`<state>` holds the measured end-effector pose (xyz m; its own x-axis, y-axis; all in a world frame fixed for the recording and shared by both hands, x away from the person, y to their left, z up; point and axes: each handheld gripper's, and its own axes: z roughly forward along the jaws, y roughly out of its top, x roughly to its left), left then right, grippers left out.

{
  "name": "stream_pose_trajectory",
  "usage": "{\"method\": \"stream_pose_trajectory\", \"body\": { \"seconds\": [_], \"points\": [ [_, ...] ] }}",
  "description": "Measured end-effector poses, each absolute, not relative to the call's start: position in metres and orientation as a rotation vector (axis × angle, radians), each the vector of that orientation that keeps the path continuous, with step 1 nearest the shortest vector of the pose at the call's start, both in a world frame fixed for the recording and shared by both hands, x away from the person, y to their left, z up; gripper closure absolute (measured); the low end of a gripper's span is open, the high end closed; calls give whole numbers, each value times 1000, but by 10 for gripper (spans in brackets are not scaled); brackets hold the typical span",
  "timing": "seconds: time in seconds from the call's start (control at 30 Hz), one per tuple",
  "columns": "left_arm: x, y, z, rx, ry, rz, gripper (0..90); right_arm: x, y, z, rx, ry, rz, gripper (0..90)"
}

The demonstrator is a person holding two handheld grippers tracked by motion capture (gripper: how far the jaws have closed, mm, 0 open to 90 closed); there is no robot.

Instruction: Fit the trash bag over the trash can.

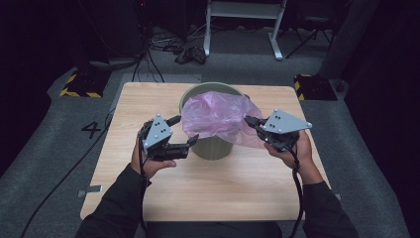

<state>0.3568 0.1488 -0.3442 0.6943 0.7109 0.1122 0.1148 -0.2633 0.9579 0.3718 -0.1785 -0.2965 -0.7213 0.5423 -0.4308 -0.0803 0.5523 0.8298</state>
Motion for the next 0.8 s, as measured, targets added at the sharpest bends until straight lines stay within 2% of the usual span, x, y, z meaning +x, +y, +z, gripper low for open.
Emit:
{"method": "stream_pose_trajectory", "body": {
  "seconds": [0.13,0.27,0.67,0.73,0.8],
  "points": [
    [362,151,-345,1771,718,717,313,374,-178,-294,386,2092,1167,900],
    [358,155,-345,1771,704,744,284,377,-177,-292,404,2087,1151,900],
    [345,142,-345,1798,629,624,199,376,-168,-290,388,2094,1163,900],
    [348,139,-344,1806,650,641,205,376,-168,-289,388,2091,1166,897],
    [350,137,-342,1805,669,668,265,375,-168,-289,385,2089,1181,883]
  ]
}}
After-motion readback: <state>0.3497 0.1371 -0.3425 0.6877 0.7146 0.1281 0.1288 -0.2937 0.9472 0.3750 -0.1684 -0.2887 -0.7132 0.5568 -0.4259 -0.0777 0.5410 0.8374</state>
